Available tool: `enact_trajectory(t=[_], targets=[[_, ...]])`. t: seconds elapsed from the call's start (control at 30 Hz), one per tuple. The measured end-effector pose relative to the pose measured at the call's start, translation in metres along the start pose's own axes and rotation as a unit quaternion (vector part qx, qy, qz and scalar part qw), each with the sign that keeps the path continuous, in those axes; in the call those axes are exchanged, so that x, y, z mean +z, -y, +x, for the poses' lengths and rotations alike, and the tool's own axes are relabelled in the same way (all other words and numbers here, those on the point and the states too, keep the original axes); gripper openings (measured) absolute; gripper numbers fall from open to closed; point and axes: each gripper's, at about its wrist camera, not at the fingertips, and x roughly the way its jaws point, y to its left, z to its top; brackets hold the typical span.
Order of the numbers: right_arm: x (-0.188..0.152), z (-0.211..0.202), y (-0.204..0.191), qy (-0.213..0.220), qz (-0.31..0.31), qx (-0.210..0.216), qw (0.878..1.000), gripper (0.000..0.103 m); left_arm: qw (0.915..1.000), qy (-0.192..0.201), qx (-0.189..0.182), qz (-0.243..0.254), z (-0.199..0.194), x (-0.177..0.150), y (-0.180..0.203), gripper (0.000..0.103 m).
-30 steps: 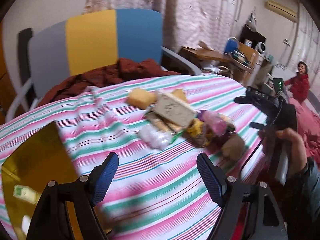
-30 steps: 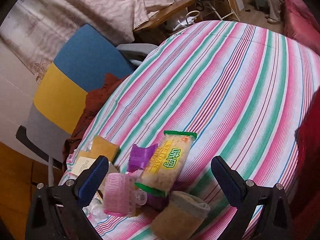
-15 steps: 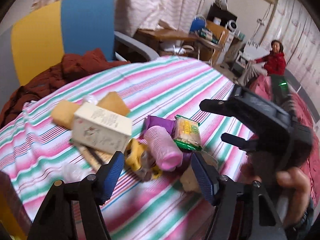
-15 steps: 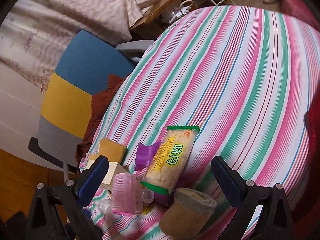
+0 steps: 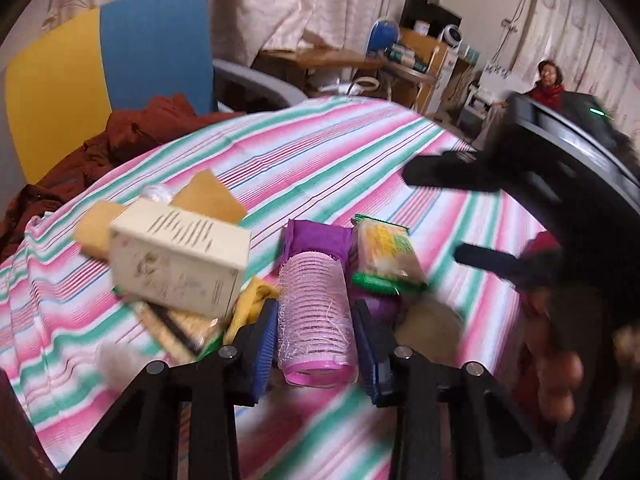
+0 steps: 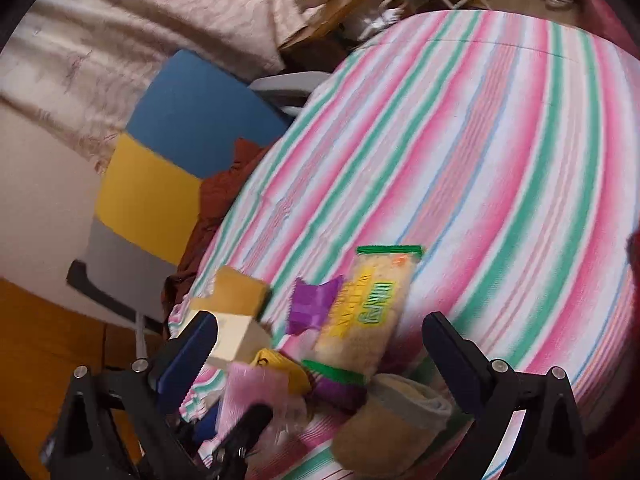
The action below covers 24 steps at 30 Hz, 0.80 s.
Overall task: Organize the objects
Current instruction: 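Grasp the pink mesh hair curler with the left tool while the right tool reaches the yellow pouch, then grasp the yellow round pouch with the right tool while the left tool lifts the curler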
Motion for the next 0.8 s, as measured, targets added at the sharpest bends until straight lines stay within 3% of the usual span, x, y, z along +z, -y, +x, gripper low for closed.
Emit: enact_trajectory(t=[0.17,0.3,0.37,0.47,0.7,0.8], targets=[[-0.015,0.015,-0.034,-0.067,-0.075,0.087,0.991,0.103,0.9997,0.021,0.003,0.012,-0.032,-0.046,-0.01,0.036],[-0.041,0.034,-0.067,-0.145,-0.154,0.125,0.969,0.103,0.9977,0.027,0.025,0.057,-0.051,-0.085,-0.007,0.036],[-0.055,0.043,-0.079,-0.172,-0.196,0.115,0.959,0.103,0.9968,0.02,0.036,0.068,-0.055,-0.105,-0.008,0.036],[-0.075,0.056,-0.091,-0.211,-0.24,0.097,0.943,0.103,0.9983,0.016,0.033,0.045,-0.056,-0.121,-0.017,0.036],[-0.117,0.078,-0.11,-0.288,-0.313,0.103,0.899,0.101,0.9988,0.025,0.038,0.015,-0.065,-0.13,-0.029,0.036],[-0.137,0.092,-0.117,-0.311,-0.336,0.086,0.885,0.091,0.9987,0.028,0.041,0.011,-0.066,-0.133,-0.031,0.036]])
